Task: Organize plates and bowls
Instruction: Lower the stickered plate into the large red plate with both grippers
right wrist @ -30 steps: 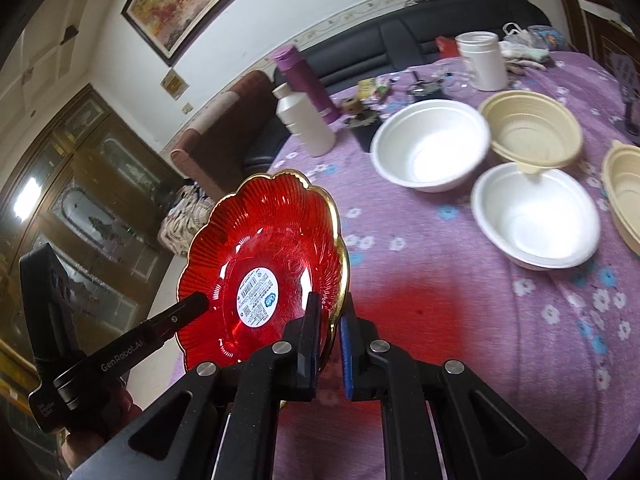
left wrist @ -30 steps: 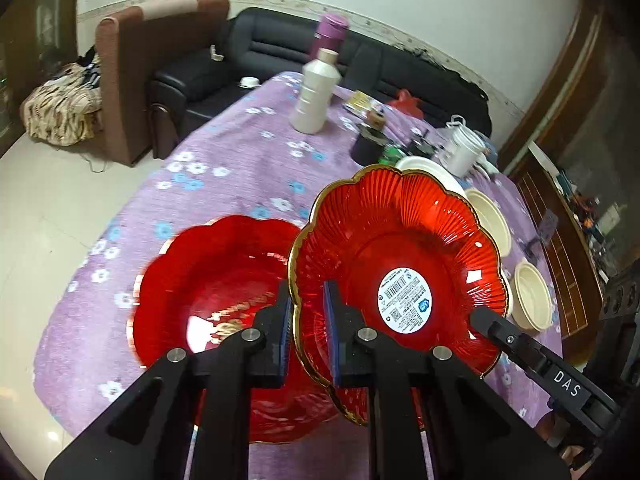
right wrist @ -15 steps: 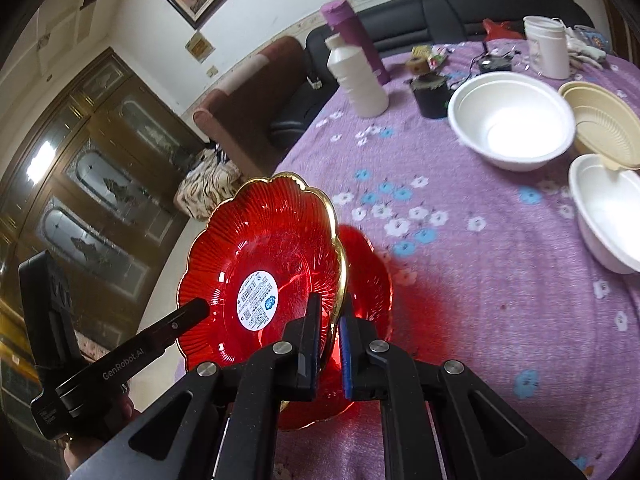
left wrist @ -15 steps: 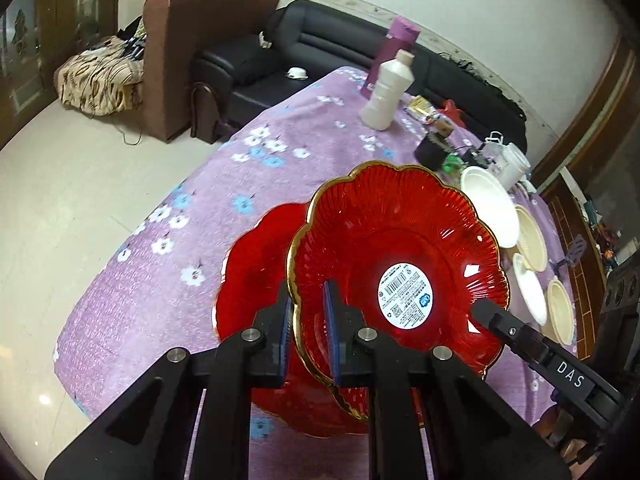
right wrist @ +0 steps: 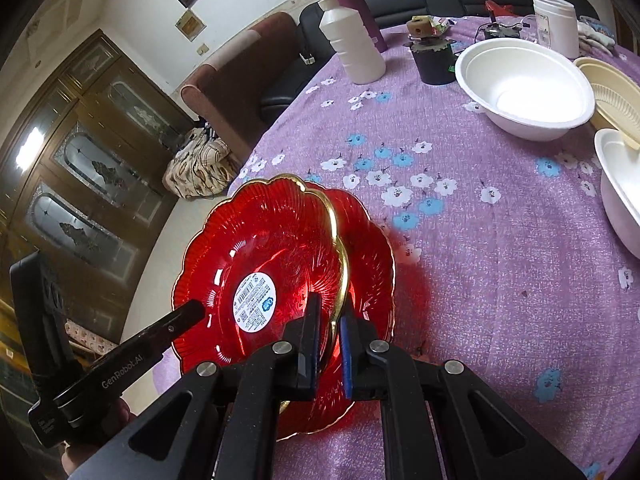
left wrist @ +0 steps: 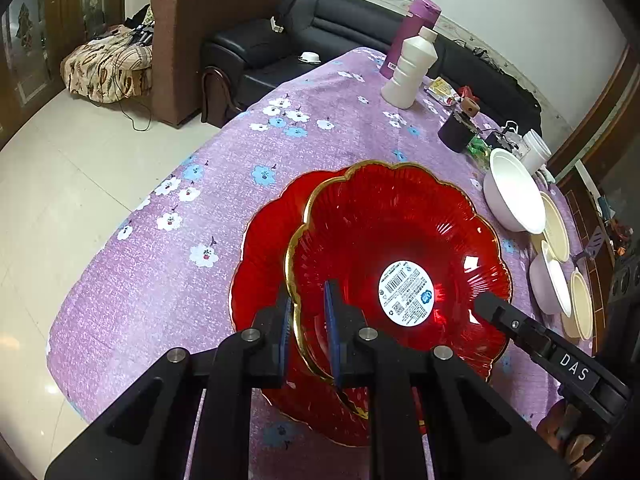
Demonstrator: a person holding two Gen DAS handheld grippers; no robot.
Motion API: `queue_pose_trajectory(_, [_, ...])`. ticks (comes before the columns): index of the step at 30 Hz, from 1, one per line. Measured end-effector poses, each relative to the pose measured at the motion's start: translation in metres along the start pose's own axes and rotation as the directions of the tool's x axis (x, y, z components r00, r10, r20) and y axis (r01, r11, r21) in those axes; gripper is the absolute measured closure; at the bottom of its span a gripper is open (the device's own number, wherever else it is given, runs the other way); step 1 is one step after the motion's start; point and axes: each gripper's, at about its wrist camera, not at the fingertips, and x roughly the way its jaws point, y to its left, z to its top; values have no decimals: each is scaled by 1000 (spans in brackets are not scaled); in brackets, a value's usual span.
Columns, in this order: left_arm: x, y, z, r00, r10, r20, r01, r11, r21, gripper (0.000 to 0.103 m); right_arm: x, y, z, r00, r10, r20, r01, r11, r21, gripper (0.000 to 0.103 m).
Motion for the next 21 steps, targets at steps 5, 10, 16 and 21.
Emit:
queue_pose_trajectory(5, [5,3,-2,1000,18,-4,-18,1000,2,89,6,2,-1,1000,-11,-13,11,1000,-9,95])
queue_pose_trajectory(10, [11,3,-3,1000,27,-14,-27,1000,7,89,11,1,-2,999,-22,-24,22,1000,-8,95])
queue_pose_trajectory(16, [14,0,-4,999,37,-17,-37,999,12,89,12,0,-2,999,-30,-32,30,1000,-3,95])
queue_pose_trajectory(21, [15,0,-5,999,52,-12,-52,998,19,89,15,2,-3,998,-45,-32,45,999,-17,95])
